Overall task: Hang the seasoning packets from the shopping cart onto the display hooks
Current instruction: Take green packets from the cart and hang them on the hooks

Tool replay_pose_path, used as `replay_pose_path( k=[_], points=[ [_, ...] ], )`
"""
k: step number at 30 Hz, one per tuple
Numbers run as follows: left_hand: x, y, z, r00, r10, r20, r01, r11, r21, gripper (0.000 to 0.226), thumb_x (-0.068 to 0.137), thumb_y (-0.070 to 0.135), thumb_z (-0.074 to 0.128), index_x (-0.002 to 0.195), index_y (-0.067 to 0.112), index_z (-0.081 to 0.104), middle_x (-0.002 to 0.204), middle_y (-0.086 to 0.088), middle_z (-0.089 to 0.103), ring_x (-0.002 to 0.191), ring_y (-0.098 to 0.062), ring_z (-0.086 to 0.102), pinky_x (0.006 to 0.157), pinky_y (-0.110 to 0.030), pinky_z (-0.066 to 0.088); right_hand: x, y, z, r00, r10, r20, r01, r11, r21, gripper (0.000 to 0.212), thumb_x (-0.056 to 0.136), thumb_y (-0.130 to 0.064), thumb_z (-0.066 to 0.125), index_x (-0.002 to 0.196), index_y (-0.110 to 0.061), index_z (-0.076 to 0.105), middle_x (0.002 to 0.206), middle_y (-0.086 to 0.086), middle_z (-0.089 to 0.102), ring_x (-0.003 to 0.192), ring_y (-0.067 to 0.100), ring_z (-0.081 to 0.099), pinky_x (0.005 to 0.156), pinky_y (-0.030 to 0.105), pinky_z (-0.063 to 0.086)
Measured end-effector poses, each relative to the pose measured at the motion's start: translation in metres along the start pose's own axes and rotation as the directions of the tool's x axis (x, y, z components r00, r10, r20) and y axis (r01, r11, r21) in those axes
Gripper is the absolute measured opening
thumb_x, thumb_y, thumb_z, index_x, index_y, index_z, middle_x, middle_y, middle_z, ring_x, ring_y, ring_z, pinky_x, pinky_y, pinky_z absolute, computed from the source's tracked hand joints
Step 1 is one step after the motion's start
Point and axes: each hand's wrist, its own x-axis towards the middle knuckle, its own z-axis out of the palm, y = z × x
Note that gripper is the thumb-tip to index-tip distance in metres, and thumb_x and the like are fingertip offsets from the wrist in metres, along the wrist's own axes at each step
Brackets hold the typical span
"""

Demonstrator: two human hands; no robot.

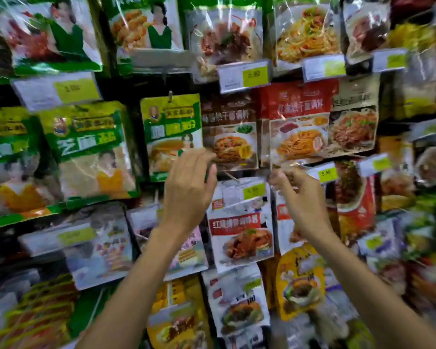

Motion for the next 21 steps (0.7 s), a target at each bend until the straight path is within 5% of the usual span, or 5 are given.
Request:
replay_pose_path(
  k=[5,10,12,17,21],
  points=[
    [-0.081,0.132,0.072,0.867,-0.242,0.435,0.447,0.763,-0.466,0.025,0.1,0.015,0.045,0.099,0.001,0.065,0.09,-0.014,0.065,0.084,-0.028,0.06,0.073,-0.028,0.04,-0.097,0.078,-0.092,0.963,0.26,-0.065,-0.266,0.958,-0.108,0.023,0.099,-0.028,0.049,0.09,-0.016,0.067,0.081,-0.002,0.07,0.071,0.003,0.063,0.064,0.017,0.044],
    [-0.168,0.257,0.125,0.566,-0.1,0.818,0.753,0.465,-0.465,0.031,0.101,0.018,0.043,0.087,-0.002,0.062,0.071,-0.021,0.058,0.058,-0.023,0.051,0.056,-0.034,0.034,-0.217,0.153,-0.178,0.791,0.557,-0.251,-0.605,0.773,-0.192,0.027,0.099,-0.021,0.052,0.091,-0.002,0.069,0.081,0.012,0.07,0.077,0.024,0.066,0.072,0.043,0.049],
    [-0.203,0.297,0.142,0.442,-0.006,0.897,0.812,0.428,-0.397,0.027,0.101,0.015,0.044,0.089,-0.002,0.062,0.078,-0.018,0.063,0.062,-0.012,0.053,0.061,-0.032,0.039,-0.267,0.176,-0.205,0.691,0.635,-0.345,-0.716,0.665,-0.212,0.028,0.099,-0.018,0.052,0.086,0.002,0.068,0.079,0.017,0.069,0.077,0.03,0.065,0.07,0.042,0.046],
    [-0.277,0.379,0.183,0.196,0.238,0.951,0.853,0.438,-0.285,0.024,0.101,0.008,0.043,0.1,-0.005,0.064,0.093,-0.021,0.067,0.083,-0.031,0.062,0.074,-0.036,0.044,-0.372,0.225,-0.248,0.402,0.71,-0.578,-0.909,0.387,-0.156,0.029,0.098,-0.015,0.053,0.074,-0.006,0.066,0.072,0.007,0.07,0.061,0.011,0.059,0.055,0.011,0.039],
    [-0.332,0.425,0.216,0.046,0.372,0.927,0.829,0.504,-0.243,0.025,0.101,0.011,0.044,0.105,-0.007,0.062,0.096,-0.026,0.065,0.079,-0.034,0.058,0.066,-0.037,0.039,-0.432,0.267,-0.269,0.21,0.72,-0.661,-0.972,0.228,-0.061,0.037,0.101,-0.016,0.048,0.078,0.006,0.065,0.076,0.024,0.068,0.072,0.037,0.064,0.068,0.043,0.05]
  ],
)
